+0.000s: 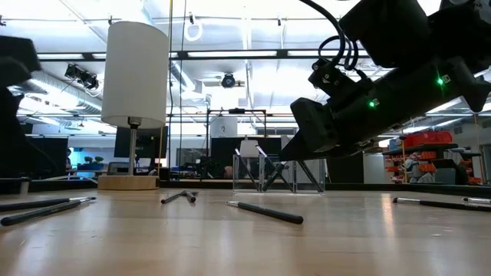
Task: Put items in baskets/containers
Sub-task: Put the black liner brush into the transparent organizer
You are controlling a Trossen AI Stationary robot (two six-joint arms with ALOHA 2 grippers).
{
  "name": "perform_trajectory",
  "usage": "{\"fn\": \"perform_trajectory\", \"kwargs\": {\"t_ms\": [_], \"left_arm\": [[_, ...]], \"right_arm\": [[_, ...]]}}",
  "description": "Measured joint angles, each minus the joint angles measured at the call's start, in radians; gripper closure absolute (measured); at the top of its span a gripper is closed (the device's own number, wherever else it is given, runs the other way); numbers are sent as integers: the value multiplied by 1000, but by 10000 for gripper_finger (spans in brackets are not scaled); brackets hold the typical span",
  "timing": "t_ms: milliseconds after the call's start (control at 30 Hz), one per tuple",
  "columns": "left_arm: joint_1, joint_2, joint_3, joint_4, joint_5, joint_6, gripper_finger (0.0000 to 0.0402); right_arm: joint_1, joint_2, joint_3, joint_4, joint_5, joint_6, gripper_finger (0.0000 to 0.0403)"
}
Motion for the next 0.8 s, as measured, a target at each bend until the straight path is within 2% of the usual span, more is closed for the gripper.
{"fn": "perform_trajectory", "kwargs": {"t_ms": [167,300,600,800], "left_arm": [[16,1,-42,146,-71,56,142],[44,6,-104,283,-87,123,131],[66,14,-180,399,-167,209,165],[65,85,-182,438,-239,259,180]], "right_arm": [[0,0,0,2,0,0,219],[0,0,0,3,0,3,219],[0,0,-1,3,0,4,219],[0,0,-1,2,-1,27,219]]}}
